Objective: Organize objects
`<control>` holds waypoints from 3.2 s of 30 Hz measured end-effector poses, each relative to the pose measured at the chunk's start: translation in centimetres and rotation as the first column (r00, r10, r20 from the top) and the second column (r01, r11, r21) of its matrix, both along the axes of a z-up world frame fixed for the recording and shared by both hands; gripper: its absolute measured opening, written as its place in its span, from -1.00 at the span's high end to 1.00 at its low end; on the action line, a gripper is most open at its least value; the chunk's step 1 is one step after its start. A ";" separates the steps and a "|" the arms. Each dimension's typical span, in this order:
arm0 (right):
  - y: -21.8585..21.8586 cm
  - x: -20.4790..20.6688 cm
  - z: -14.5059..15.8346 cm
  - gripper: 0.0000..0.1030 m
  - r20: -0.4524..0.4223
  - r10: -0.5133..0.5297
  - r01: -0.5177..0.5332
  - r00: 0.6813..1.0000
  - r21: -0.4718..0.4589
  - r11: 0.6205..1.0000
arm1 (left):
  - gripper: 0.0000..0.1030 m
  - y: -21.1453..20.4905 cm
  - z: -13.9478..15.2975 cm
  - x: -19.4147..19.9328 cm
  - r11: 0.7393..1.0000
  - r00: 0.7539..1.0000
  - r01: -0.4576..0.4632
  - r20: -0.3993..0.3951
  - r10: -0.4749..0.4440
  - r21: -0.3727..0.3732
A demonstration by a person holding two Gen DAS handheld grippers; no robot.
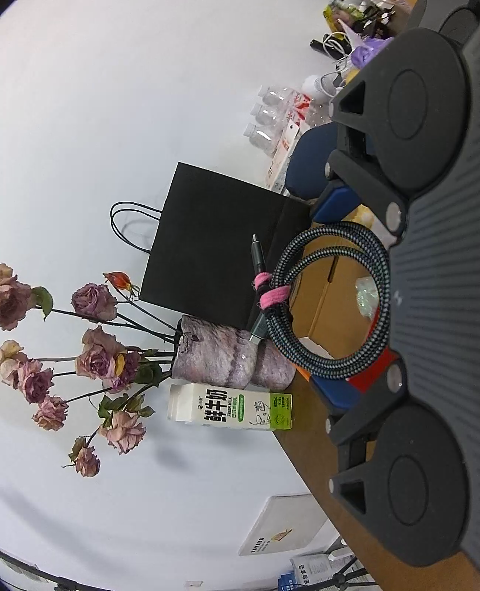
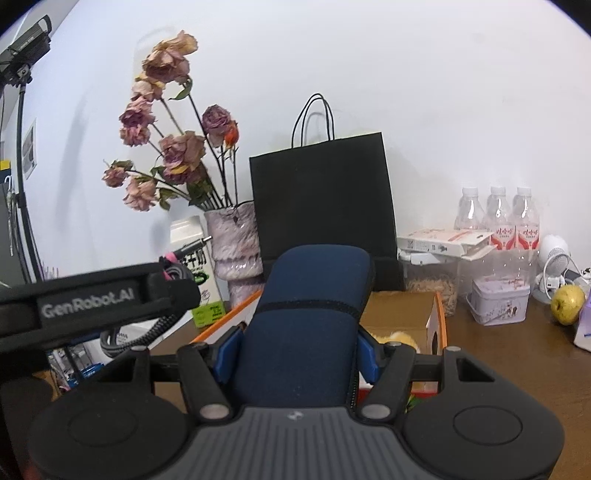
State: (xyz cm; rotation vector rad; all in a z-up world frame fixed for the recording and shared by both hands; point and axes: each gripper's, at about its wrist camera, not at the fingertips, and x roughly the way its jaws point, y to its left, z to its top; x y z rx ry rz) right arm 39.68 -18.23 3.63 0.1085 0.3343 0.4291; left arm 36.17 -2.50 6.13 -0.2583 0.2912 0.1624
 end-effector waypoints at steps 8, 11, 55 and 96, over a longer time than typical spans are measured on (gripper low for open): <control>-0.1 2.8 0.1 -0.20 -0.009 -0.005 0.005 1.000 -0.001 1.000 | -0.72 -0.2 0.2 3.1 1.000 1.000 -0.023 0.009 0.024 -0.014; 0.0 3.8 -0.1 -0.20 -0.015 -0.008 0.008 1.000 -0.006 1.000 | -0.72 -0.1 0.1 4.4 0.999 1.000 -0.029 0.003 0.029 -0.016; 0.2 14.0 -5.2 -0.81 -0.152 -0.126 0.124 0.980 -0.026 0.992 | -1.00 0.7 -4.2 14.4 0.999 0.992 -0.006 -0.129 0.010 0.032; -1.2 4.1 -3.6 -1.00 -0.033 -0.069 0.064 0.997 -0.136 0.989 | -1.00 0.1 -2.7 4.4 1.000 1.000 0.013 -0.027 -0.012 0.018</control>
